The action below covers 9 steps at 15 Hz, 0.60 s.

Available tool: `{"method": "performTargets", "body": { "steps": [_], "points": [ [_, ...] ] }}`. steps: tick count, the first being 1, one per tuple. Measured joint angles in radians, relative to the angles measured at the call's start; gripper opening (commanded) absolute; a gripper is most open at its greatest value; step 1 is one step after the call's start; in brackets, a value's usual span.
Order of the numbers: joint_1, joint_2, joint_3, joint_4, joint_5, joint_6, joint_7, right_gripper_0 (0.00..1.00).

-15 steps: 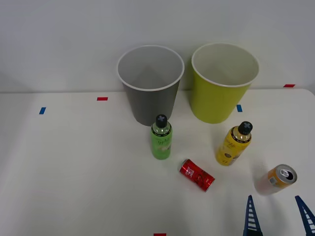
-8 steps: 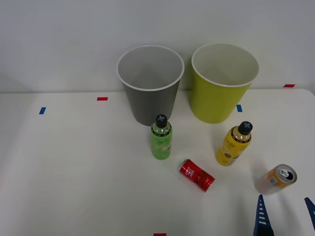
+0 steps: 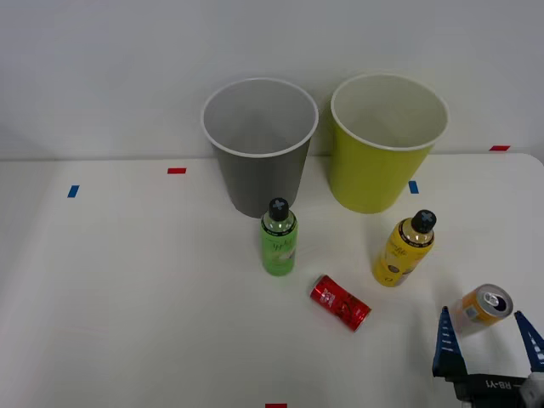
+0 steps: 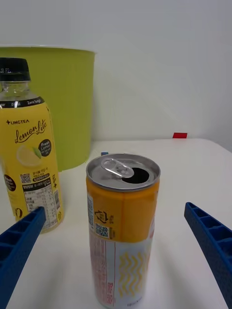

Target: Put cans in the gray bin, plastic bottles in the light green bin

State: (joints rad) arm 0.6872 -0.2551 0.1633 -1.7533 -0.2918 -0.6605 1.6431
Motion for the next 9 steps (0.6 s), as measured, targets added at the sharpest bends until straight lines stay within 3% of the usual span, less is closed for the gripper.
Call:
{"method": "performTargets", "body": {
  "steps": [9],
  "points": [
    [-0.106,-0.016,-0.017,0.060,-0.034,0.000,0.016,1.00]
  ]
}}
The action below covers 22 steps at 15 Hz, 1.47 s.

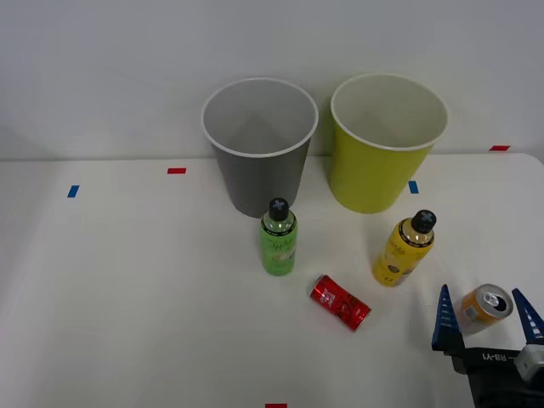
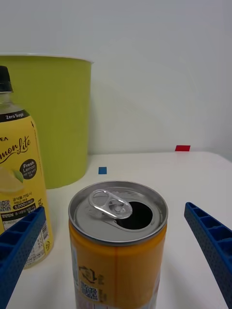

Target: Put cans in the gray bin, plastic bottles in the light green bin

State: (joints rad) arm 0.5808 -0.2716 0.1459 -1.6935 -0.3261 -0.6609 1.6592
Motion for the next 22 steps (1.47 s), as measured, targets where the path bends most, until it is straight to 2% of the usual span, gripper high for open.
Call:
{"method": "performTargets", "body": {
  "steps": [12,16,17,18,19,20,22],
  "points": [
    [-0.016,-0.023,0.006,0.000,-0.052,0.032,0.026,1.00],
    [-0.018,-0.038,0.006,0.000,-0.063,0.038,0.037,0.90],
    [-0.019,-0.042,0.006,0.000,-0.065,0.038,0.038,0.76],
    [-0.019,-0.046,0.007,0.000,-0.067,0.038,0.039,0.55],
    [-0.019,-0.052,0.009,0.000,-0.070,0.038,0.041,0.15],
    [-0.020,-0.060,0.013,0.000,-0.073,0.038,0.042,0.00],
    [-0.023,-0.081,0.024,0.000,-0.081,0.038,0.042,0.00]
  ]
}}
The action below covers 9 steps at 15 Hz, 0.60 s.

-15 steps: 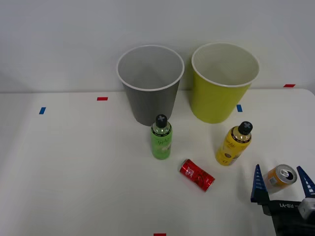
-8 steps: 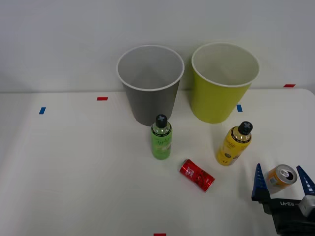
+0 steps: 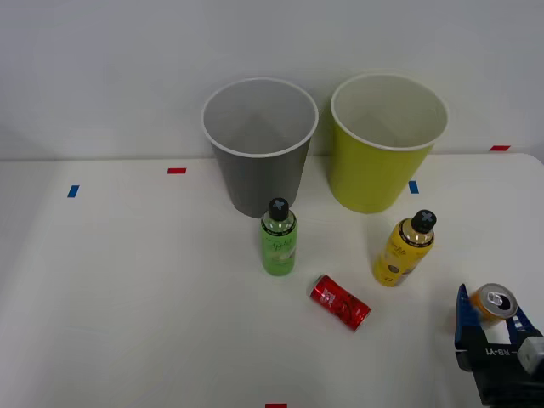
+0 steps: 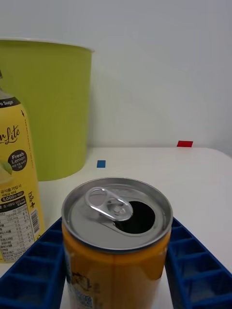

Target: Put cans in the gray bin, plastic bottles in the light green bin

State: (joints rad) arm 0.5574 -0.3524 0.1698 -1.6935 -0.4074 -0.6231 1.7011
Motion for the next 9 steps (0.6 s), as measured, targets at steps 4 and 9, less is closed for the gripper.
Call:
{"method": "performTargets", "body": {
  "steps": [4,9],
  "points": [
    [-0.007,-0.023,0.008,0.000,-0.020,-0.001,0.001,0.00],
    [-0.017,-0.026,0.008,0.000,-0.033,-0.003,0.002,0.00]
  ]
}}
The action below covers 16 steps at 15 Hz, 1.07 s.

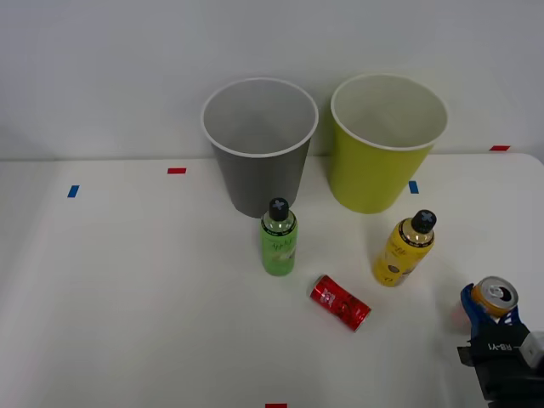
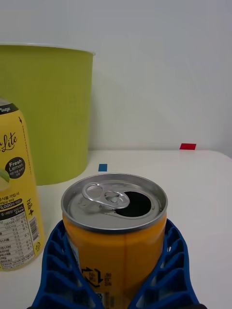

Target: Put cans in the gray bin, plastic bottles in the light green bin

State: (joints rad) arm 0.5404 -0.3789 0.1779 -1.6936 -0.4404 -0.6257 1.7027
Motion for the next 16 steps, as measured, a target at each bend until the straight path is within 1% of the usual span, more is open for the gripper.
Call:
{"method": "performTargets", "body": {
  "steps": [3,5,8,10,13,16],
  "points": [
    [0.019,-0.001,0.000,-0.011,0.000,-0.034,-0.003,0.00],
    [0.072,-0.018,0.000,-0.082,0.000,-0.041,-0.006,0.00],
    [0.176,-0.067,0.000,-0.239,-0.003,-0.034,-0.019,0.00],
    [0.227,-0.096,0.000,-0.355,-0.012,0.006,-0.033,0.00],
    [0.289,-0.141,0.005,-0.561,-0.092,0.082,-0.051,0.00],
    [0.314,-0.181,0.022,-0.708,-0.192,0.114,-0.065,0.00]
  ]
}}
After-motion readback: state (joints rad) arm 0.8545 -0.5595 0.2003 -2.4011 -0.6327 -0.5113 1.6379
